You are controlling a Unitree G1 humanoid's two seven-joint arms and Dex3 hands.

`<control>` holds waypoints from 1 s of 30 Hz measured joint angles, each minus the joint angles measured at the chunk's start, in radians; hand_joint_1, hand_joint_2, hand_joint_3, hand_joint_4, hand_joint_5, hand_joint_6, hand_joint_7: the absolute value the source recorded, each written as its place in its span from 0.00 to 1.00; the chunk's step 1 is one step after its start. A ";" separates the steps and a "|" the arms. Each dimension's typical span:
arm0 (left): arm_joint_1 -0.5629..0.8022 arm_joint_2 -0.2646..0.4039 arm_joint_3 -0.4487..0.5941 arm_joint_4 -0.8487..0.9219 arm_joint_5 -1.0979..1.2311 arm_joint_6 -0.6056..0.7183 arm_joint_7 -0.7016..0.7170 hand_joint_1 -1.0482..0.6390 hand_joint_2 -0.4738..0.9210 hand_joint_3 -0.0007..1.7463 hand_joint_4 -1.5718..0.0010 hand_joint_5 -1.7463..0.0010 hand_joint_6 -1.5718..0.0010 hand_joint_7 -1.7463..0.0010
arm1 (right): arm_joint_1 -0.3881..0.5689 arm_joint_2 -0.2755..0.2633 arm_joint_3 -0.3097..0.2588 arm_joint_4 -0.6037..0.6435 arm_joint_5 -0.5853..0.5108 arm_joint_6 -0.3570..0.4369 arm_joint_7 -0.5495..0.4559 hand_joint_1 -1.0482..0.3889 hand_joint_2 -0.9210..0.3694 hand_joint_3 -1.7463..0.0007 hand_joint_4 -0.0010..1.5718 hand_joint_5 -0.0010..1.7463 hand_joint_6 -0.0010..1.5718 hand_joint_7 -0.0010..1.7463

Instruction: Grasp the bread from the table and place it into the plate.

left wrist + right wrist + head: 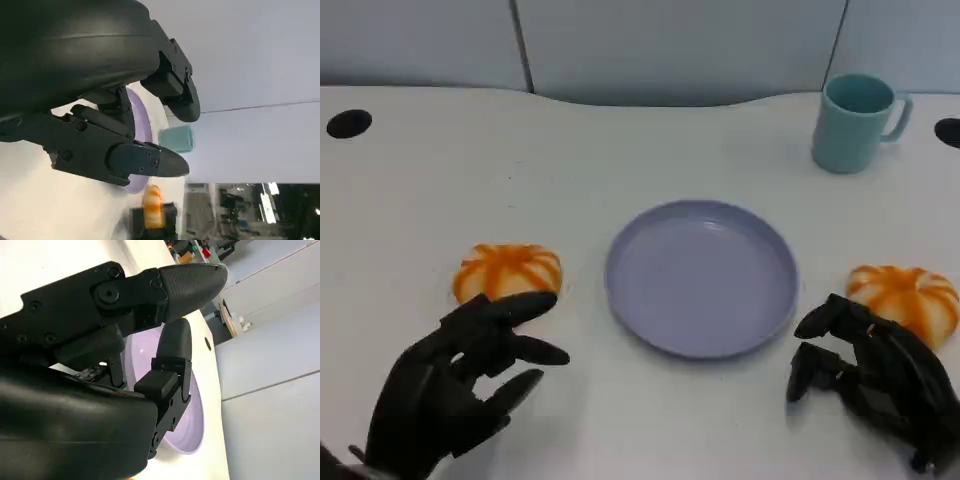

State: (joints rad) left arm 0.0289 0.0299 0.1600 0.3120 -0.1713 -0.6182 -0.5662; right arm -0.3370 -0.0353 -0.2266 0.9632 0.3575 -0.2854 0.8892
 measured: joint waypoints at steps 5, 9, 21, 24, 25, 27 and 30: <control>-0.021 0.144 0.032 -0.169 0.416 -0.097 0.193 0.23 0.99 0.01 0.91 0.77 0.80 0.99 | 0.014 0.003 0.003 -0.019 -0.001 0.001 0.000 0.38 0.00 0.87 0.44 0.87 0.43 0.62; -0.053 0.270 0.032 -0.305 0.698 -0.027 0.292 0.21 0.98 0.00 0.93 0.82 0.83 1.00 | 0.030 0.004 0.007 -0.051 -0.001 0.023 -0.004 0.38 0.00 0.87 0.44 0.88 0.43 0.63; -0.092 0.397 -0.092 -0.410 0.961 0.193 0.378 0.15 1.00 0.01 0.98 0.87 0.85 1.00 | 0.042 0.004 0.007 -0.079 0.002 0.048 -0.011 0.38 0.00 0.87 0.43 0.87 0.43 0.62; -0.113 0.413 -0.130 -0.409 1.020 0.238 0.405 0.15 0.99 0.00 0.99 0.88 0.85 1.00 | 0.043 0.005 0.007 -0.079 0.003 0.050 -0.006 0.38 0.00 0.87 0.43 0.87 0.44 0.62; -0.120 0.418 -0.143 -0.409 1.029 0.251 0.410 0.15 0.99 0.00 0.99 0.88 0.85 1.00 | 0.043 0.005 0.007 -0.080 0.003 0.051 -0.006 0.38 0.00 0.87 0.43 0.87 0.44 0.62; -0.129 0.427 -0.159 -0.409 1.034 0.268 0.420 0.15 0.99 0.00 0.99 0.88 0.85 1.00 | 0.043 0.005 0.007 -0.080 0.004 0.051 -0.004 0.38 0.00 0.87 0.43 0.87 0.43 0.62; -0.164 0.444 -0.199 -0.378 1.079 0.294 0.445 0.14 0.98 0.00 0.98 0.87 0.87 1.00 | 0.045 0.005 0.005 -0.081 0.006 0.054 -0.001 0.38 0.00 0.88 0.44 0.87 0.44 0.62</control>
State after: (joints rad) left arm -0.1349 0.4743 -0.0390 -0.0658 0.9075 -0.3241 -0.1209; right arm -0.2921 -0.0305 -0.2214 0.8818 0.3630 -0.2313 0.8879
